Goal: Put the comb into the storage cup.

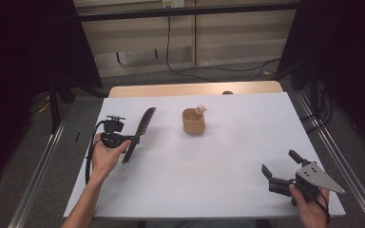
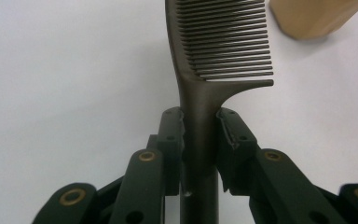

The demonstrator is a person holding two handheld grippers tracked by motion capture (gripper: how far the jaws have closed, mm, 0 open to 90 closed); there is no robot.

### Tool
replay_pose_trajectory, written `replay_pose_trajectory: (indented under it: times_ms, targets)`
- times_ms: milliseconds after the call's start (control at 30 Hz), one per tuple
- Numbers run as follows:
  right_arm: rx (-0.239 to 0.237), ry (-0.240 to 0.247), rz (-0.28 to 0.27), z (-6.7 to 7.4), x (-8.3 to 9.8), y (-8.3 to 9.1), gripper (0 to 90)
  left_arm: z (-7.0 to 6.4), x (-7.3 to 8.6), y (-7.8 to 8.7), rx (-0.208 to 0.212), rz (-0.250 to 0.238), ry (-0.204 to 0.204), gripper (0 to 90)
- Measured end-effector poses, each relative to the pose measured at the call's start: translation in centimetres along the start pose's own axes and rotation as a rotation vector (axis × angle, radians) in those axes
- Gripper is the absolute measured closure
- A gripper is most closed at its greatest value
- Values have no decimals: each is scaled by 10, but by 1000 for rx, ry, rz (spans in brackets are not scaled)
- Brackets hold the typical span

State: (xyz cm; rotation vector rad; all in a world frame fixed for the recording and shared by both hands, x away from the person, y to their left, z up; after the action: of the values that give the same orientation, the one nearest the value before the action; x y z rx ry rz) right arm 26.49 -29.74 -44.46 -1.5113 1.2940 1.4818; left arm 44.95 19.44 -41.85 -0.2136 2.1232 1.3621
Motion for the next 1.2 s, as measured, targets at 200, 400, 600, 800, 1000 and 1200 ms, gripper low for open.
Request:
replay_pose_trajectory:
  times_ms: [200, 400, 600, 800, 1000, 1200]
  targets:
    - [0, 0, -1, 0, 0, 0, 0, 0, -3, 5, -21, -62, 22, 728]
    - [0, -1, -1, 0, 0, 0, 0, 0, -5, 11, -4, -114, 6, 728]
    - [0, 1, -4, 0, 0, 0, 0, -5, -8, 19, 13, -193, -37, 728]
    - [-1, 0, -4, 0, 0, 0, 0, -17, -9, 25, 36, -268, -114, 728]
    - [-2, 1, -2, 0, 0, 0, 0, -25, -9, 30, 21, -341, -173, 729]
    - [-2, 1, -2, 0, 0, 0, 0, -37, -10, 38, 36, -397, -223, 729]
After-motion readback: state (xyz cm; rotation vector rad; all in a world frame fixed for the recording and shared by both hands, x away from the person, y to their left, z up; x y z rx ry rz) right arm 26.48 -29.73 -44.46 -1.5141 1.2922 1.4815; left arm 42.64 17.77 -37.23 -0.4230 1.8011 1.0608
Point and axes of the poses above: each handheld gripper's, and its own axes: y roughly backward along the jaws, x roughly out of its underside, z roughly to its left, the point moved 3 cm from there along -y, roughly forward along the jaws, and after that the axes turned 6 degrees about y, right-handed, at the moved point
